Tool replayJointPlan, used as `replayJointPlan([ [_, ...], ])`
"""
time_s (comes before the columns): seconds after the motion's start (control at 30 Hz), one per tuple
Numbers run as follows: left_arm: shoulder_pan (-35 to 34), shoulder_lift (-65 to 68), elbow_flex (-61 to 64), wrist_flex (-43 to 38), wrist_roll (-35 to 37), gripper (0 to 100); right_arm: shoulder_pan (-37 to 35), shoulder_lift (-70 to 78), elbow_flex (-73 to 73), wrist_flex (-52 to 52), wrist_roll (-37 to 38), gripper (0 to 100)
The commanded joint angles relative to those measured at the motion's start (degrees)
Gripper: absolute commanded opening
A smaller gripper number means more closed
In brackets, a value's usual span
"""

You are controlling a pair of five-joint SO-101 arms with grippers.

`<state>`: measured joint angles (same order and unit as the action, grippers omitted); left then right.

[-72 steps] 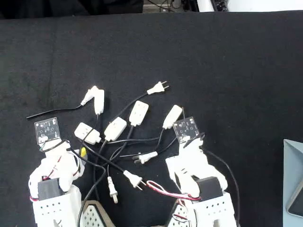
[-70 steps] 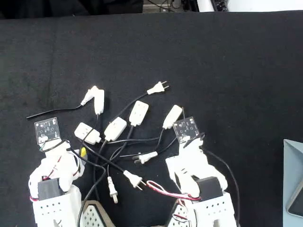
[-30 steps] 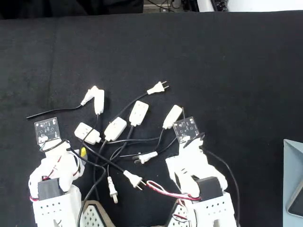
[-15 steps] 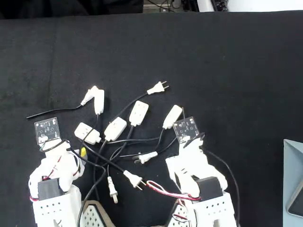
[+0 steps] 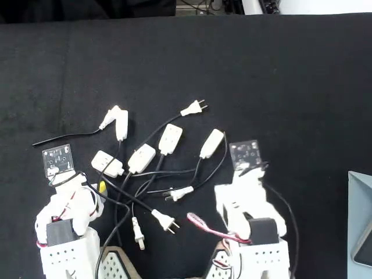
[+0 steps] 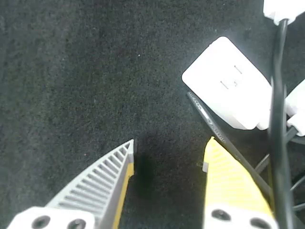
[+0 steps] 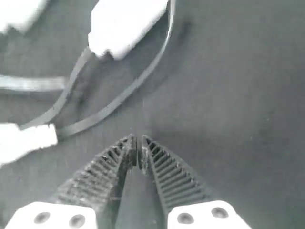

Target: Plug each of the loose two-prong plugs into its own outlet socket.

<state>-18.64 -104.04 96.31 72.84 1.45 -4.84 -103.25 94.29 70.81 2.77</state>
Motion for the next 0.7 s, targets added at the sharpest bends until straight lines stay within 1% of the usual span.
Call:
replayJointPlan([
  [0.0,-0.66,-0.18,1.1,0.18,-0.7,23,2.11,-4.44,-6.64,-2.73,0.26,2.5],
  [0.17,-0.75,-0.18,1.1,0.18,-0.7,23,2.2,-3.56,-13.76,-0.62,-0.44,2.5],
  [0.27,-0.75,-0.18,1.1,0.18,-0.7,23,2.02,1.01,-19.74,2.37,-1.14,2.5],
  [0.53,-0.75,-0.18,1.1,0.18,-0.7,23,1.58,29.49,-34.86,2.29,-3.6,2.6],
  [0.67,-0.75,-0.18,1.1,0.18,-0.7,23,0.18,42.59,-39.25,-0.18,-8.26,2.7],
])
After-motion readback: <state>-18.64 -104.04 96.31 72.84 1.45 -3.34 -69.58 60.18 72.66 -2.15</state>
